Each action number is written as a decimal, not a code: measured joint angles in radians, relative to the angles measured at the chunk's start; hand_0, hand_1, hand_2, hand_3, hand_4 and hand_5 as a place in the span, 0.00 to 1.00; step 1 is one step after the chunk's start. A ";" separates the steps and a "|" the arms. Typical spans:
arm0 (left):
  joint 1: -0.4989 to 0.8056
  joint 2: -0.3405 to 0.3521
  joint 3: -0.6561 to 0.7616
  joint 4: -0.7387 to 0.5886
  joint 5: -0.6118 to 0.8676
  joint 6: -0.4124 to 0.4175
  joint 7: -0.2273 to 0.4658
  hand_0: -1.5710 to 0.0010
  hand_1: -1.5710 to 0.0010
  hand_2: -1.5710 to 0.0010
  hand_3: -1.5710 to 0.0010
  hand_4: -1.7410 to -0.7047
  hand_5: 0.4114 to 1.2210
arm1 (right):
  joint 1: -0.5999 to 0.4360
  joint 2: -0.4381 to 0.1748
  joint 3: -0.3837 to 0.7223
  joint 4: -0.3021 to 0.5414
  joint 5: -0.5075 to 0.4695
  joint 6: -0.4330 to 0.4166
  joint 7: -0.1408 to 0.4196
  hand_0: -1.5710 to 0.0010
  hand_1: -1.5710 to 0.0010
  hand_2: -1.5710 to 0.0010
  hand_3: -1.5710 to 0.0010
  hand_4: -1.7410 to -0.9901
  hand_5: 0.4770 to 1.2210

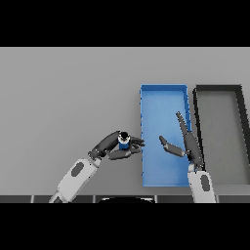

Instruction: Pick up the blue pipe and place it into the blue bin.

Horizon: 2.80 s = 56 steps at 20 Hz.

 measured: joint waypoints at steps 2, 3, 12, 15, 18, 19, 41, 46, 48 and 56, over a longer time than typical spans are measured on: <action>0.016 -0.005 -0.002 -0.016 -0.007 -0.006 -0.001 0.00 0.00 0.00 0.00 0.26 1.00 | -0.006 -0.005 -0.003 0.005 -0.001 0.001 0.001 1.00 1.00 1.00 1.00 0.81 0.14; 0.011 -0.016 -0.002 -0.013 -0.010 -0.008 0.016 0.00 0.00 0.00 0.00 0.26 1.00 | -0.017 -0.006 -0.006 0.009 -0.004 0.003 0.006 1.00 1.00 1.00 1.00 0.78 0.14; 0.022 -0.029 0.024 -0.010 -0.054 -0.041 0.006 0.00 0.00 0.00 0.00 0.26 1.00 | -0.052 -0.045 -0.040 -0.107 -0.229 0.155 -0.101 1.00 0.99 0.99 1.00 0.77 0.15; 0.028 -0.035 0.032 -0.019 -0.068 -0.048 0.010 0.00 0.00 0.00 0.00 0.26 1.00 | -0.096 -0.129 -0.024 -0.208 -0.311 0.250 0.009 1.00 1.00 0.99 1.00 0.75 0.12; 0.034 -0.039 0.042 -0.024 -0.074 -0.062 0.015 0.00 0.00 0.00 0.00 0.26 1.00 | -0.146 -0.181 0.032 -0.300 -0.341 0.310 0.112 1.00 1.00 1.00 1.00 0.71 0.08; 0.026 -0.047 0.046 -0.014 -0.078 -0.064 0.029 0.00 0.00 0.00 0.00 0.26 1.00 | -0.168 -0.201 0.044 -0.322 -0.351 0.332 0.125 1.00 1.00 1.00 1.00 0.69 0.08; 0.046 -0.119 0.112 0.000 -0.120 -0.187 0.034 0.00 0.00 0.02 0.17 0.17 1.00 | -0.558 -0.029 0.297 -0.131 -0.431 0.507 0.406 0.75 0.72 0.73 0.80 0.58 0.06; 0.042 -0.133 0.125 -0.002 -0.120 -0.192 0.059 0.00 0.00 0.01 0.19 0.06 1.00 | -0.572 -0.008 0.305 -0.099 -0.427 0.513 0.377 0.25 0.24 0.24 0.34 0.30 0.26; 0.040 -0.143 0.129 -0.004 -0.113 -0.203 0.053 0.00 0.00 0.01 0.15 0.04 1.00 | -0.549 0.000 0.297 -0.111 -0.467 0.513 0.363 0.16 0.15 0.15 0.22 0.35 0.53; 0.033 -0.157 0.146 0.014 -0.146 -0.208 -0.003 0.00 0.00 0.01 0.09 0.01 1.00 | -0.521 0.055 0.303 -0.112 -0.433 0.513 0.339 0.03 0.03 0.03 0.04 0.33 0.92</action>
